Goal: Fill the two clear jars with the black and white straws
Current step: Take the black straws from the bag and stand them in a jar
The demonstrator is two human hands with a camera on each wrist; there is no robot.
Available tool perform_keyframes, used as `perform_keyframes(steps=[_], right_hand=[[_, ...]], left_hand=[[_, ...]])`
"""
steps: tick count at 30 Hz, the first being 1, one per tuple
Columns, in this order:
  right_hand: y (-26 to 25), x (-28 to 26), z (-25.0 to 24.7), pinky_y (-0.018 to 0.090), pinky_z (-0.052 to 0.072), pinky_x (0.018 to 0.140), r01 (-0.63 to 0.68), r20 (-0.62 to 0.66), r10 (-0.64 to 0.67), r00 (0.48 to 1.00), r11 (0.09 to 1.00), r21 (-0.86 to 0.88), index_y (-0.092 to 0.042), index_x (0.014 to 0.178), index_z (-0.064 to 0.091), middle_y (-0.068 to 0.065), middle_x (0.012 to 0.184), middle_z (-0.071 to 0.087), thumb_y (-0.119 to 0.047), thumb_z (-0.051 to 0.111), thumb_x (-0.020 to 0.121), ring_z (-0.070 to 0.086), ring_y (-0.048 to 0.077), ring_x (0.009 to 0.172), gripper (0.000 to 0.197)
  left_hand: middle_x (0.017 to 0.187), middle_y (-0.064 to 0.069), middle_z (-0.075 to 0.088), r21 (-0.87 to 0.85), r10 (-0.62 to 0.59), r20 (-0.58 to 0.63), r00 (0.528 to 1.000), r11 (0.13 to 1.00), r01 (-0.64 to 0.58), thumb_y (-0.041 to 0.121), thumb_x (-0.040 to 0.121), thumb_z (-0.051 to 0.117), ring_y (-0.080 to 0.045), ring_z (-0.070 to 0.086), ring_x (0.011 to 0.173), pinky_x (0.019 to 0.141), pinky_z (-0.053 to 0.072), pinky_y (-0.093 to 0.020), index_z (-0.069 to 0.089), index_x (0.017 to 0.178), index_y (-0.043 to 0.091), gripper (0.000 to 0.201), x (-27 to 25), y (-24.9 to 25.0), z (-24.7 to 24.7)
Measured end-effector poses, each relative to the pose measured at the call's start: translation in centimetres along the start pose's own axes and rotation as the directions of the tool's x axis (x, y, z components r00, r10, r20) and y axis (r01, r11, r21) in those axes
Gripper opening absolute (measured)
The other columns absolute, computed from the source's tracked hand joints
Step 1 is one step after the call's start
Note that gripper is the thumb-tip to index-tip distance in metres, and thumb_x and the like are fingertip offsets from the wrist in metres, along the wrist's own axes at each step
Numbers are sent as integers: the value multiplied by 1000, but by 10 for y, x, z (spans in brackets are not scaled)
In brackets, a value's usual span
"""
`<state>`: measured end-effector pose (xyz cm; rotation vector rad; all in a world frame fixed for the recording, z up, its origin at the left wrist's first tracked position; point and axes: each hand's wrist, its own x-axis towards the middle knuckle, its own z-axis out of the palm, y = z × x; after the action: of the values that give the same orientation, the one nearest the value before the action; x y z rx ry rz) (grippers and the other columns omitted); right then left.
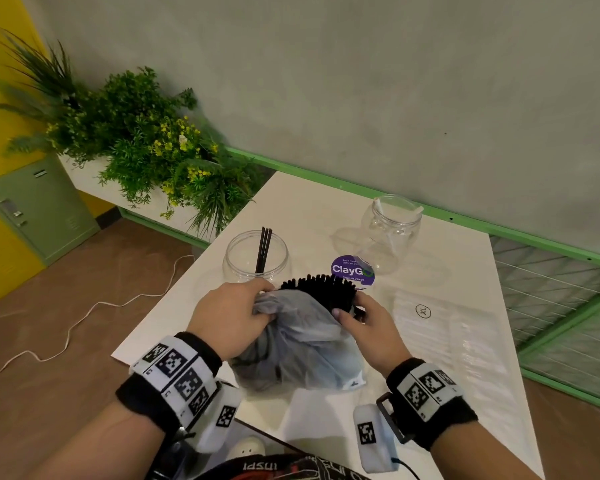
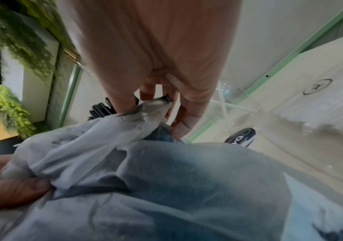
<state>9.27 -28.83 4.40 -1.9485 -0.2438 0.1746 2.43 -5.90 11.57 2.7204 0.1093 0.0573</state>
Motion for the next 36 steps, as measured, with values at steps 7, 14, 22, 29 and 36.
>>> perform_keyframes(steps=[7, 14, 22, 29, 36], right_hand=[[4, -13, 6, 22, 43, 95, 211, -78, -236, 969, 946, -248, -19, 127, 49, -6, 121, 43, -14, 65, 86, 50, 10, 108, 44], [-18, -24, 26, 18, 33, 95, 501, 37, -534, 845, 764, -406, -15, 111, 51, 0, 113, 52, -30, 60, 82, 45, 12, 105, 33], [-11, -21, 44, 30, 32, 69, 519, 168, -521, 837, 656, -548, -29, 84, 42, -11, 79, 50, -26, 56, 71, 41, 13, 77, 19], [-3, -32, 41, 30, 38, 66, 528, 231, -497, 836, 616, -585, -29, 88, 50, -8, 86, 54, -22, 48, 78, 50, 16, 77, 12], [6, -51, 33, 26, 38, 77, 480, 287, -385, 877, 697, -533, -20, 84, 65, -9, 97, 58, -40, 49, 89, 50, 12, 88, 26]], left_hand=[[108, 4, 63, -55, -5, -22, 1000, 999, 4, 23, 86, 58, -22, 61, 92, 68, 43, -29, 48, 112, 30, 29, 5, -5, 15], [102, 5, 61, -76, 87, 8, 996, 993, -86, 16, 83, 57, -22, 59, 85, 63, 40, -30, 41, 104, 29, 29, 0, -5, 18], [97, 18, 47, -56, 96, 20, 995, 994, -94, 63, 70, 59, -9, 51, 83, 64, 35, -26, 37, 100, 34, 48, -10, 6, 11], [97, 14, 42, -87, 101, -72, 992, 990, -108, 17, 80, 60, -11, 42, 64, 52, 28, -20, 35, 92, 31, 31, -10, -6, 17], [101, 13, 37, -38, 143, -114, 983, 988, -148, 19, 78, 67, -13, 50, 68, 55, 30, -21, 39, 100, 26, 36, -18, -11, 23]])
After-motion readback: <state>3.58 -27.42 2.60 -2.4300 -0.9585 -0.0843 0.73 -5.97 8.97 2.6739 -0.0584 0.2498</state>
